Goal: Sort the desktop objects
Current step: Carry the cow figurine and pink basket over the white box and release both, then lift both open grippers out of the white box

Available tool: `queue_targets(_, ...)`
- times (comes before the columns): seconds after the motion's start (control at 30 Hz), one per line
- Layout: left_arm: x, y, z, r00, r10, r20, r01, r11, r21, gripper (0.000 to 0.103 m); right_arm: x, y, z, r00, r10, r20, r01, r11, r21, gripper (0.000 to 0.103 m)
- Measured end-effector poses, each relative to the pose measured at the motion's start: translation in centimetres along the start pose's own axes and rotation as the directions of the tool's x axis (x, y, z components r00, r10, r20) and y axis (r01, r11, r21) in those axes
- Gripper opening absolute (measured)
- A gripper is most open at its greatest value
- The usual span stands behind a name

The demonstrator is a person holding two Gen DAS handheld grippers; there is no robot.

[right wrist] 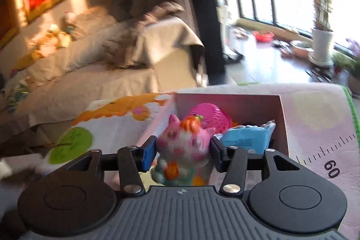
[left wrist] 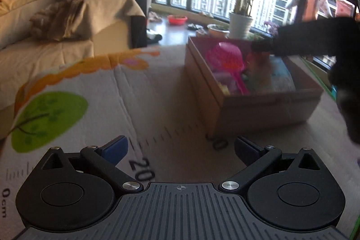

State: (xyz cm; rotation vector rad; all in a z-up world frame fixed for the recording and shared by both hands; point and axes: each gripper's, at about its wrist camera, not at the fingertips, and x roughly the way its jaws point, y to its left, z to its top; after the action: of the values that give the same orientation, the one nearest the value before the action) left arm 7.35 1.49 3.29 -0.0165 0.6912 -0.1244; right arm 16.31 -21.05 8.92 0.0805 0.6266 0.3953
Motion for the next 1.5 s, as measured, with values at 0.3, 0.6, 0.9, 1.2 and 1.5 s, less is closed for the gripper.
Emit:
queue_targets(0.3, 3.1, -1.9, 1.1, 0.998, -0.045, 0.038, 0.044, 0.999, 0.022, 0.103, -0.7, -5.2, -1.3, 0.981, -0.189, -0.051, 0.193, 0.978, 0.081, 0.074)
queue_targets(0.6, 4.4, -0.5, 1.8, 0.998, 0.032, 0.059, -0.033, 0.999, 0.019, 0.103, 2.6, -4.6, -1.7, 0.992, -0.082, -0.095, 0.095, 0.986, 0.139, 0.079)
queue_targets(0.9, 2.8, 2.6, 0.1, 0.988, 0.152, -0.031, -0.155, 0.984, -0.091, 0.103, 4.2, -0.6, -1.4, 0.995, -0.095, -0.027, 0.097, 0.992, 0.083, 0.083)
queue_targets(1.2, 1.8, 1.8, -1.9, 0.982, 0.180, -0.057, -0.185, 0.975, -0.119, 0.103, -1.7, 1.6, -7.7, 0.989, -0.143, -0.047, 0.143, 0.990, 0.008, 0.103)
queue_targets(1.5, 1.0, 1.8, -2.9, 0.978, 0.205, -0.043, -0.209, 0.969, -0.129, 0.103, 2.3, 3.0, -9.6, 0.966, -0.224, -0.132, 0.213, 0.973, -0.092, 0.103)
